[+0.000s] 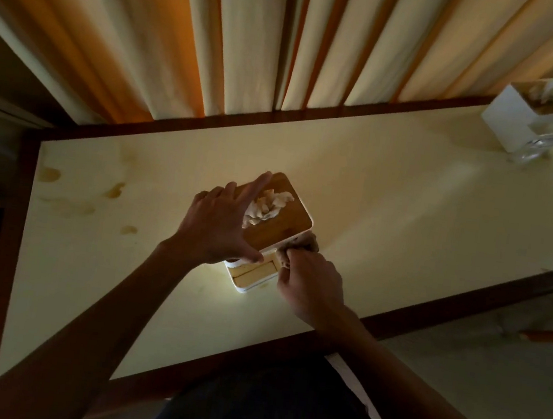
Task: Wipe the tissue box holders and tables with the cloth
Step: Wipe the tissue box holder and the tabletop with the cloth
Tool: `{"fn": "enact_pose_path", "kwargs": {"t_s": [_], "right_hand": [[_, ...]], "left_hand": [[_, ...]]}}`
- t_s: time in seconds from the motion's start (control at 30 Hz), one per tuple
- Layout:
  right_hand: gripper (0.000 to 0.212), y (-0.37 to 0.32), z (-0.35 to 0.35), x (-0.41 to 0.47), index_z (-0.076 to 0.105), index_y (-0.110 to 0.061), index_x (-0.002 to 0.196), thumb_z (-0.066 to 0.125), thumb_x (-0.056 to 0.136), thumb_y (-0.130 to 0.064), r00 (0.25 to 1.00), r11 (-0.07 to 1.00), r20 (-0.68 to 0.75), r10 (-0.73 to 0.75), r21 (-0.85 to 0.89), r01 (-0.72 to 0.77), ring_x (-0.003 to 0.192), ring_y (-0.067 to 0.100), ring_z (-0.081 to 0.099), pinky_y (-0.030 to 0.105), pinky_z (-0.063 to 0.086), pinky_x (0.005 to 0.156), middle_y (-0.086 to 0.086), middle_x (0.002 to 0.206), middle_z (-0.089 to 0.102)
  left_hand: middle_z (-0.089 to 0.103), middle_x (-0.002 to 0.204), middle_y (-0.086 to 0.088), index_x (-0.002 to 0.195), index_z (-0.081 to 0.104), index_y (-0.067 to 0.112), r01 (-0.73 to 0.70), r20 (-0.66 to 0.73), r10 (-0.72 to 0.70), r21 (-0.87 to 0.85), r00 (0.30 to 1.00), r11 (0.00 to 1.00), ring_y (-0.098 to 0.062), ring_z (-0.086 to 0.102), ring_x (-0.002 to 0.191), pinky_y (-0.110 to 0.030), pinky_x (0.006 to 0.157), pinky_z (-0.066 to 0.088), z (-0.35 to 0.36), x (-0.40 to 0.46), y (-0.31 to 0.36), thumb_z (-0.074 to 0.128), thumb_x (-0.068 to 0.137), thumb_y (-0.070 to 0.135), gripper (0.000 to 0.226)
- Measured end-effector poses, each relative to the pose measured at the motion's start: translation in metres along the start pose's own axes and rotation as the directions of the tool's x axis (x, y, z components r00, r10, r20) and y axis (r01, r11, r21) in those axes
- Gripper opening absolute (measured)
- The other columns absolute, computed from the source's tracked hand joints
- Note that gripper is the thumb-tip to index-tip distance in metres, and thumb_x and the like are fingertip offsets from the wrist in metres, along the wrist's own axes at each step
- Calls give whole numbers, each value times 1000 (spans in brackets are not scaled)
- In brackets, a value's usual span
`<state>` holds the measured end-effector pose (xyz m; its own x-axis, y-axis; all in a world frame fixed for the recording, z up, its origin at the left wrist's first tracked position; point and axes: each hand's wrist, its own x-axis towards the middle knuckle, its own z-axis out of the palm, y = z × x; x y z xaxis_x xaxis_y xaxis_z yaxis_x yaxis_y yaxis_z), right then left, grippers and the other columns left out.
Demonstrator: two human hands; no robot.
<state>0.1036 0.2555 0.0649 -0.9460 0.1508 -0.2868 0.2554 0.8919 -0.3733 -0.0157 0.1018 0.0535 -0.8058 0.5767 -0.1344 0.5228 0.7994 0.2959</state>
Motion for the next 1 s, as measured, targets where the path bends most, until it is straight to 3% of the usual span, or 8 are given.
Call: {"fn": "enact_pose_path", "kwargs": {"t_s": [0.1, 0.2, 0.3, 0.37, 0.53, 0.63, 0.87, 1.0], "right_hand": [[14, 8, -6, 16, 48, -18, 80, 54, 92, -19, 990, 998, 122, -65, 29, 61, 85, 32, 62, 31, 39, 69, 9, 95, 61], [19, 20, -19, 33, 46, -15, 72, 49, 90, -12, 945, 982, 296, -136, 168, 88, 62, 26, 71, 27, 46, 55, 10, 78, 62], [5, 25, -23, 48, 51, -10, 93, 48, 93, -14, 867, 990, 489, -99, 138, 35, 59, 24, 73, 25, 48, 49, 10, 90, 64], [28, 22, -19, 55, 47, -7, 119, 52, 92, -15, 828, 998, 558, -51, 65, 18, 64, 23, 75, 29, 55, 55, 10, 106, 63], [40, 28, -23, 55, 52, -7, 124, 67, 89, -18, 808, 985, 587, -50, 162, -57, 63, 18, 73, 27, 54, 57, 11, 110, 64], [41, 34, -36, 55, 57, -7, 124, 70, 88, -20, 806, 958, 586, -81, 268, -98, 58, 14, 69, 25, 50, 55, 12, 99, 61], [44, 22, -24, 49, 50, -9, 126, 70, 89, -22, 788, 968, 616, -13, 205, -145, 57, 11, 66, 24, 53, 57, 4, 102, 58], [46, 29, -41, 49, 53, -18, 127, 74, 87, -26, 792, 914, 606, -80, 361, -183, 55, 8, 62, 23, 49, 55, 0, 101, 61]], "left_hand": [[51, 131, -7, 150, -10, 44, -60, 19, 61, -53, 998, 997, -28, 55, 113, -48, 97, 47, -6, -3, -9, 81, 48, 71, 140], [52, 133, -6, 150, -8, 44, -65, 6, 65, -58, 998, 996, -27, 56, 114, -49, 97, 47, -4, -2, -10, 80, 47, 74, 139], [54, 132, -4, 151, -4, 42, -59, -31, 57, -81, 998, 995, -25, 56, 113, -48, 96, 48, -1, -3, -10, 80, 46, 74, 138], [55, 131, -3, 151, -2, 41, -57, -49, 53, -77, 997, 995, -24, 57, 112, -47, 96, 48, 0, -3, -10, 80, 47, 74, 137], [55, 130, -3, 151, 0, 39, -47, -54, 45, -43, 998, 998, -23, 56, 110, -43, 94, 48, 2, -4, -9, 78, 48, 76, 135], [54, 130, -2, 151, 0, 42, -48, -32, 47, -48, 998, 998, -23, 56, 109, -43, 95, 47, 0, -4, -10, 78, 48, 78, 135], [54, 124, -4, 150, -3, 46, -20, -36, 19, -8, 999, 1000, -25, 56, 105, -42, 93, 46, 2, -3, -5, 74, 48, 81, 133], [53, 126, -5, 148, -6, 47, -11, -29, 10, -13, 1000, 1000, -26, 54, 109, -46, 97, 45, 5, -1, -6, 73, 48, 83, 132]]}}
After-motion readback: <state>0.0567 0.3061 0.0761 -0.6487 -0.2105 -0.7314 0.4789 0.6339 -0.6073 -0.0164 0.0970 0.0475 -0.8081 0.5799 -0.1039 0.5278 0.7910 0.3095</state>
